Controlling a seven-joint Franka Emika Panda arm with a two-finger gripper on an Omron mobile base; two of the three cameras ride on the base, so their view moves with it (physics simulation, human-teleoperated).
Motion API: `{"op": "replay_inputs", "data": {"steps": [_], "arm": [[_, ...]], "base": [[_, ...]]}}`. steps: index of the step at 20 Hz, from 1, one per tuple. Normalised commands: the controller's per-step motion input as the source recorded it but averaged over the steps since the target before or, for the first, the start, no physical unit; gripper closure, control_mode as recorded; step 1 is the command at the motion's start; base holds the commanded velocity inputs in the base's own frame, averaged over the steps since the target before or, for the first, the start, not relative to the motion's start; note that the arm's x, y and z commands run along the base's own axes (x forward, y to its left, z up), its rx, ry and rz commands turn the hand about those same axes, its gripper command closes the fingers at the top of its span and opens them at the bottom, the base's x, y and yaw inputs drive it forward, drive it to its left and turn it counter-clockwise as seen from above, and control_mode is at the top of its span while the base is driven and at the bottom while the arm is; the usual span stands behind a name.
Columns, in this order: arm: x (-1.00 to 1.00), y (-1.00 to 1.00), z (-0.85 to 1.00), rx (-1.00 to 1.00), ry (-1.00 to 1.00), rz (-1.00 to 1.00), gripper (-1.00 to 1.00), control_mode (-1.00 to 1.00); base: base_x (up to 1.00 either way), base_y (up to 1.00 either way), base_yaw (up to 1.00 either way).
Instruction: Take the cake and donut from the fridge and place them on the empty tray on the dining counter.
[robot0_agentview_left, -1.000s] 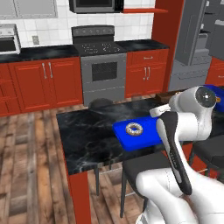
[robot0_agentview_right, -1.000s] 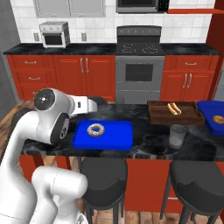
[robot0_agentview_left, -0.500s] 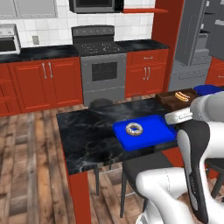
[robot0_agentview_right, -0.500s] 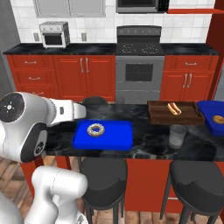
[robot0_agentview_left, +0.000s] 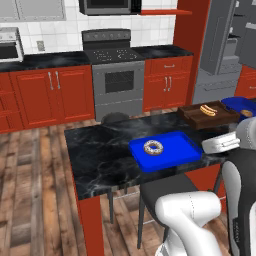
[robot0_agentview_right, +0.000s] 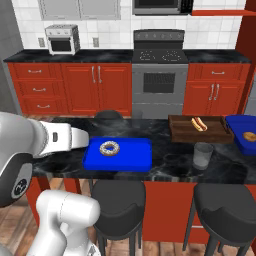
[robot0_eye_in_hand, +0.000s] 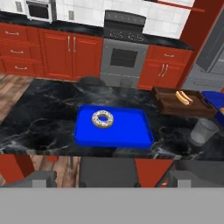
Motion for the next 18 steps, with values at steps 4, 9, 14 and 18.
{"op": "replay_inputs", "data": {"steps": [4, 9, 14, 18], "arm": [[0.0, 0.0, 0.0, 0.0, 0.0, 0.0, -1.0, 1.0], [0.0, 0.0, 0.0, 0.0, 0.0, 0.0, -1.0, 1.0], [0.0, 0.0, 0.0, 0.0, 0.0, 0.0, -1.0, 1.0], [0.0, 0.0, 0.0, 0.0, 0.0, 0.0, -1.0, 1.0]], "base": [[-0.11, 0.0, 0.0], [-0.37, -0.06, 0.0], [-1.0, -0.06, -0.02], [-0.66, -0.39, 0.0]]}}
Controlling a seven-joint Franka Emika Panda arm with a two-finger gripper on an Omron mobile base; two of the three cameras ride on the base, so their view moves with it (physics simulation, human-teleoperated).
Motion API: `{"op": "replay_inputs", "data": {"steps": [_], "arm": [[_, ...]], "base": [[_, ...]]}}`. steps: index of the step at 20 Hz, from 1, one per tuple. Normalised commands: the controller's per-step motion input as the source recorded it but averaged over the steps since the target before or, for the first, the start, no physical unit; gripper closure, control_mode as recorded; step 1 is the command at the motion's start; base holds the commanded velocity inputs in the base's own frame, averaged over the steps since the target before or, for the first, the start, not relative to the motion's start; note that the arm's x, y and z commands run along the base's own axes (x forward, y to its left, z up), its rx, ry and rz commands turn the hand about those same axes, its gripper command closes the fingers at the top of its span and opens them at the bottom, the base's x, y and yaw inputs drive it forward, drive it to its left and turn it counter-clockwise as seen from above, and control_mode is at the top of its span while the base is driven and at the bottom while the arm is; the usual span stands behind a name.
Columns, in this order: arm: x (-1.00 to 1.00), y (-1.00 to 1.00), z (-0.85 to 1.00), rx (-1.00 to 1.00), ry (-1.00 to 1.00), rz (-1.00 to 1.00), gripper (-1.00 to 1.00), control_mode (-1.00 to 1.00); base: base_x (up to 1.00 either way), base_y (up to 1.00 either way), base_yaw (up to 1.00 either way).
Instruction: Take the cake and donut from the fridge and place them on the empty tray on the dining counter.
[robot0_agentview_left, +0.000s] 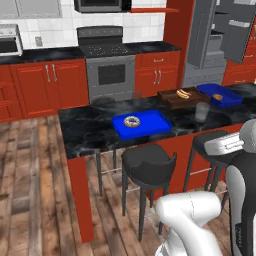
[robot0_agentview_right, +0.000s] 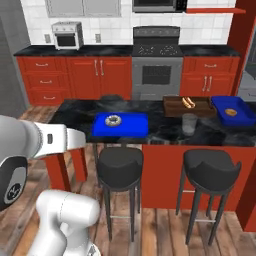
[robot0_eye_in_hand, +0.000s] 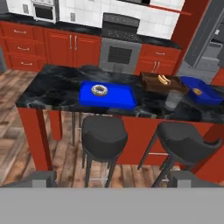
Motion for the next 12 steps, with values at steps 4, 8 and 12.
{"op": "replay_inputs", "data": {"steps": [4, 8, 12], "arm": [[0.0, 0.0, 0.0, 0.0, 0.0, 0.0, -1.0, 1.0], [0.0, 0.0, 0.0, 0.0, 0.0, 0.0, -1.0, 1.0], [0.0, 0.0, 0.0, 0.0, 0.0, 0.0, -1.0, 1.0]], "base": [[-0.02, -1.0, 0.0], [-0.03, -1.0, -0.02], [-0.01, -1.0, -0.05]]}}
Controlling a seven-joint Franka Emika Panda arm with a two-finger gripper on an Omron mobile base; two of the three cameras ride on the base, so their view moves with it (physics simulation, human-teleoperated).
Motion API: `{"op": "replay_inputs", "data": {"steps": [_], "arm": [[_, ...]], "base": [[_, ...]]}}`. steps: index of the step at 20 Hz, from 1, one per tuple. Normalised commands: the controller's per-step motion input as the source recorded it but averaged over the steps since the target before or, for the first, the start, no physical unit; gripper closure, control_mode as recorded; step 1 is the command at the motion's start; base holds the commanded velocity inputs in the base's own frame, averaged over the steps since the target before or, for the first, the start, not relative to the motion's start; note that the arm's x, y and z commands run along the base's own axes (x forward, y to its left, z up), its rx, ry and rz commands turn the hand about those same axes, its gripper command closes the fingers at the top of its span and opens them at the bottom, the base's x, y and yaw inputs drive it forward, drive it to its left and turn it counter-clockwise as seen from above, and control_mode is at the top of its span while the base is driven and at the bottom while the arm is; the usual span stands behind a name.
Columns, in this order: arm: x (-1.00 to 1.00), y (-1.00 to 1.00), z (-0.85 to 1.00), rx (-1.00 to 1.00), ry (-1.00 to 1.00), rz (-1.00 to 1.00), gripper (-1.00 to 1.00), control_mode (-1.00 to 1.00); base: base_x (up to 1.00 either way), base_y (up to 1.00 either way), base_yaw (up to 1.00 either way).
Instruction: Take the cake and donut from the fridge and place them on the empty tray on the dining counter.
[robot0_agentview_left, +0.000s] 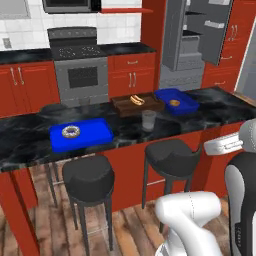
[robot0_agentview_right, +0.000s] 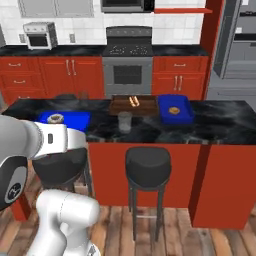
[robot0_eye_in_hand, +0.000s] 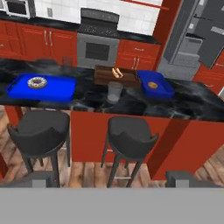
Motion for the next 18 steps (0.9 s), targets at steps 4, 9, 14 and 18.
{"op": "replay_inputs", "data": {"steps": [4, 9, 14, 18], "arm": [[0.0, 0.0, 0.0, 0.0, 0.0, 0.0, -1.0, 1.0], [0.0, 0.0, 0.0, 0.0, 0.0, 0.0, -1.0, 1.0], [0.0, 0.0, 0.0, 0.0, 0.0, 0.0, -1.0, 1.0], [0.0, 0.0, 0.0, 0.0, 0.0, 0.0, -1.0, 1.0]], "base": [[0.0, -1.0, -0.06], [0.01, -1.0, -0.11], [0.08, -1.0, -0.11], [0.26, -1.0, -0.03]]}}
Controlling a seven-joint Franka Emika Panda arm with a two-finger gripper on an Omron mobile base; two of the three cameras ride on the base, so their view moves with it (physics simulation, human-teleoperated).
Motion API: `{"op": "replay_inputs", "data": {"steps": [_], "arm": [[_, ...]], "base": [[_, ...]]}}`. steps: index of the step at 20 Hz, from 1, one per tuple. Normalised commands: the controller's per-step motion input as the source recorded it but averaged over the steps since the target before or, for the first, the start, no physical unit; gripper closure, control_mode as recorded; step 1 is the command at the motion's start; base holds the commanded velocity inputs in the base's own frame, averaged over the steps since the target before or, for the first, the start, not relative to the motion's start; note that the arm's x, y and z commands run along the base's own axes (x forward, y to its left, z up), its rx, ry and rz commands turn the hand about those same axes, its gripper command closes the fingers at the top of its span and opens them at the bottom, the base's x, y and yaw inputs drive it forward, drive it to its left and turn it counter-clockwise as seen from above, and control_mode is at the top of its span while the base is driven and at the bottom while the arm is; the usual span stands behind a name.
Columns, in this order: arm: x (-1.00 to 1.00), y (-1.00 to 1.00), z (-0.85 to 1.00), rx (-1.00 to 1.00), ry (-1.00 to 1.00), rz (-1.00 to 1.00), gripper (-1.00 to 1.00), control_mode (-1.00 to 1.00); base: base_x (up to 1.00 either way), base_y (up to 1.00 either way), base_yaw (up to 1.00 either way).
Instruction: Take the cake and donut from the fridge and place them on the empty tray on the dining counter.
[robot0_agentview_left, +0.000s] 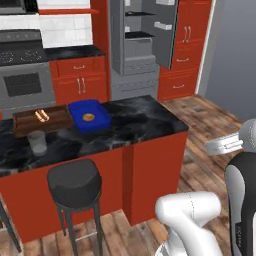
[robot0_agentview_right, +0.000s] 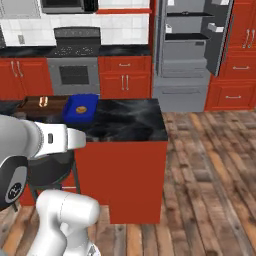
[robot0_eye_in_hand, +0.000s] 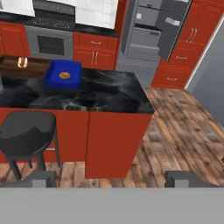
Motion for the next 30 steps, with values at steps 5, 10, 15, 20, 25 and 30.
{"op": "replay_inputs", "data": {"steps": [5, 10, 15, 20, 25, 30], "arm": [[0.0, 0.0, 0.0, 0.0, 0.0, 0.0, -1.0, 1.0], [0.0, 0.0, 0.0, 0.0, 0.0, 0.0, -1.0, 1.0], [0.0, 0.0, 0.0, 0.0, 0.0, 0.0, -1.0, 1.0], [0.0, 0.0, 0.0, 0.0, 0.0, 0.0, -1.0, 1.0], [0.0, 0.0, 0.0, 0.0, 0.0, 0.0, -1.0, 1.0], [0.0, 0.0, 0.0, 0.0, 0.0, 0.0, -1.0, 1.0]], "base": [[0.58, -1.0, 0.02], [0.79, -1.0, 0.3], [0.74, -1.0, 0.38], [0.28, -1.0, 0.27], [0.18, -0.98, 0.15], [0.67, -0.65, 0.03]]}}
